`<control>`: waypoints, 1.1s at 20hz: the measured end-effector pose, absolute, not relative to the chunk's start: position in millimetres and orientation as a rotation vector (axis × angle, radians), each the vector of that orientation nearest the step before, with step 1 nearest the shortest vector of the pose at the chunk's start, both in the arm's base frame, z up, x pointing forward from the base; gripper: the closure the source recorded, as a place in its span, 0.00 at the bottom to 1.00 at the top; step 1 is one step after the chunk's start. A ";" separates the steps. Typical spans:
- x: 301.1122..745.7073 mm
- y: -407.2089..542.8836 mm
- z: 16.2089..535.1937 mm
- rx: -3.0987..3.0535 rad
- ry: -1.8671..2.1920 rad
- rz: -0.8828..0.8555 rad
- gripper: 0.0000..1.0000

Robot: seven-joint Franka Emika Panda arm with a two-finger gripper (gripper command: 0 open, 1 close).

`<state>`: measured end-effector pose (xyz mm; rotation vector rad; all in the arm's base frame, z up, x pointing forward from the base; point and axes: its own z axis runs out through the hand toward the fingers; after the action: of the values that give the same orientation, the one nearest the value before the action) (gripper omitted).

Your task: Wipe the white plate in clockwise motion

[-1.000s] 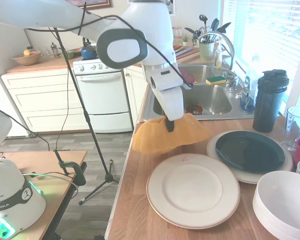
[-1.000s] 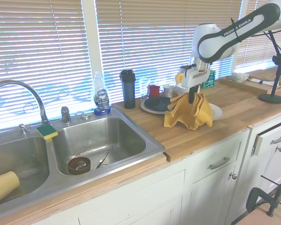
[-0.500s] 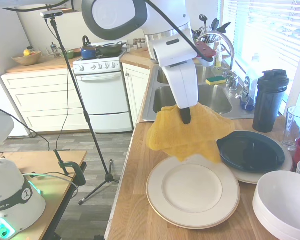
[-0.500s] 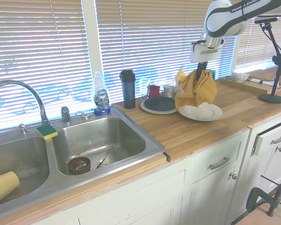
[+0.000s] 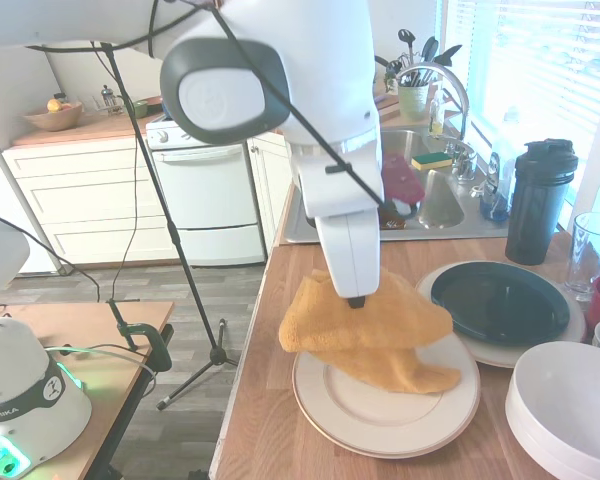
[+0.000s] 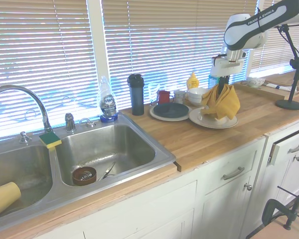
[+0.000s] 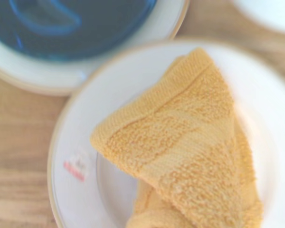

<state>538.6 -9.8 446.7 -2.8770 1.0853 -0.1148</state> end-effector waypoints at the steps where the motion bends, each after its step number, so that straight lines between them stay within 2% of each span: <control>1: 536.7 -6.4 434.9 -2.879 1.082 -0.097 1.00; 8: 536.6 9.5 378.8 -2.864 1.070 -0.070 1.00; 14: 546.6 10.8 368.4 -2.845 1.073 -0.055 1.00; 22: 587.8 20.0 360.6 -2.829 1.077 -0.067 1.00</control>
<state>587.8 20.0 360.6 -2.8291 1.0769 -0.0673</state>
